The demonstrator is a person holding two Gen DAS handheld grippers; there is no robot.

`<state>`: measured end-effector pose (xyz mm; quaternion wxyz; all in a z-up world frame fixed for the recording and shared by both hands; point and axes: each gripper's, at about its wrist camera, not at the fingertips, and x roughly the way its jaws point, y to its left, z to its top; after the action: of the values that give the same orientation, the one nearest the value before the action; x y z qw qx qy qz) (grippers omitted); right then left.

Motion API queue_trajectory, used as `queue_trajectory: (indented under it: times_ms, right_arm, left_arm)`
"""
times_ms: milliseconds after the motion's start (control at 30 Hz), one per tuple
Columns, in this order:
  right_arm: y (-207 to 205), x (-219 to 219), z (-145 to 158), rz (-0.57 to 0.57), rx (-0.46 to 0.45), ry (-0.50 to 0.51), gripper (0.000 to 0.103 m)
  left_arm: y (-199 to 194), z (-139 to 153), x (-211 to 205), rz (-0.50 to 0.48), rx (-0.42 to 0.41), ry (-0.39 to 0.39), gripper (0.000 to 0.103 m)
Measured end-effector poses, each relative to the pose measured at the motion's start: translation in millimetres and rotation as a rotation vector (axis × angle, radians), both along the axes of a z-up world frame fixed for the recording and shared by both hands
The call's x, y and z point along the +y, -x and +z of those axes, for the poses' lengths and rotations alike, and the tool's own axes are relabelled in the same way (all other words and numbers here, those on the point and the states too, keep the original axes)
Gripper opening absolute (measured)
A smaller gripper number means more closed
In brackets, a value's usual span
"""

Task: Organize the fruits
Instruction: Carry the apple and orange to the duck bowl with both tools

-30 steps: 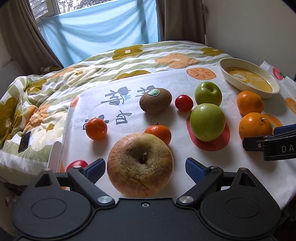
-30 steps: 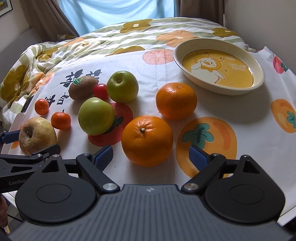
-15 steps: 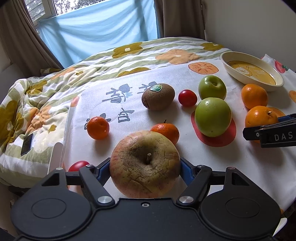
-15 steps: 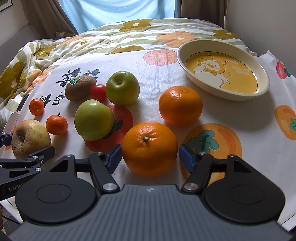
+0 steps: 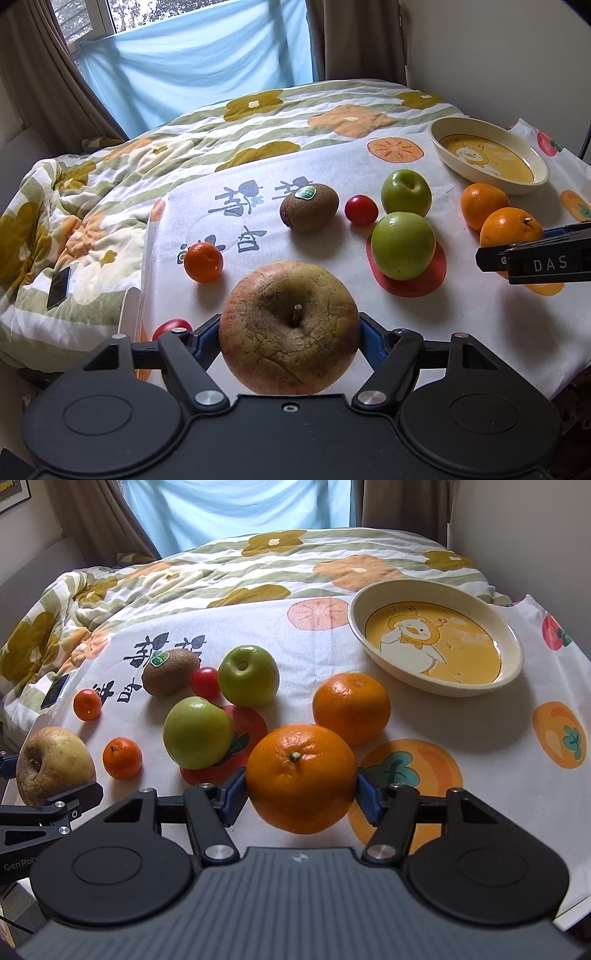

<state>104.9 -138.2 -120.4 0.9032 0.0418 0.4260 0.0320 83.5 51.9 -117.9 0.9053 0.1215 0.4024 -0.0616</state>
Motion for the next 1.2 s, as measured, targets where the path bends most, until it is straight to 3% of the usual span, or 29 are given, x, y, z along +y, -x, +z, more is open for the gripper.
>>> queue_trajectory:
  times_ms: [400, 700, 933, 1200]
  right_arm:
    - [-11.5, -67.9, 48.2, 0.057, -0.038, -0.009, 0.076]
    - [-48.7, -145.4, 68.5, 0.082, -0.069, 0.002, 0.076]
    - [-94.6, -192.1, 70.8, 0.123, -0.088, 0.016, 0.076]
    - [-144.9, -221.8, 59.3, 0.164, -0.086, 0.02, 0.076]
  left_arm:
    - [-7.9, 49.9, -61.8, 0.056, -0.047, 0.033, 0.078]
    - [-37.9, 70.0, -134.6, 0.076, -0.077, 0.063, 0.078]
    - [-78.5, 70.1, -189.5, 0.056, -0.089, 0.064, 0.078]
    - [-135.1, 46.7, -240.0, 0.005, -0.074, 0.039, 0.078]
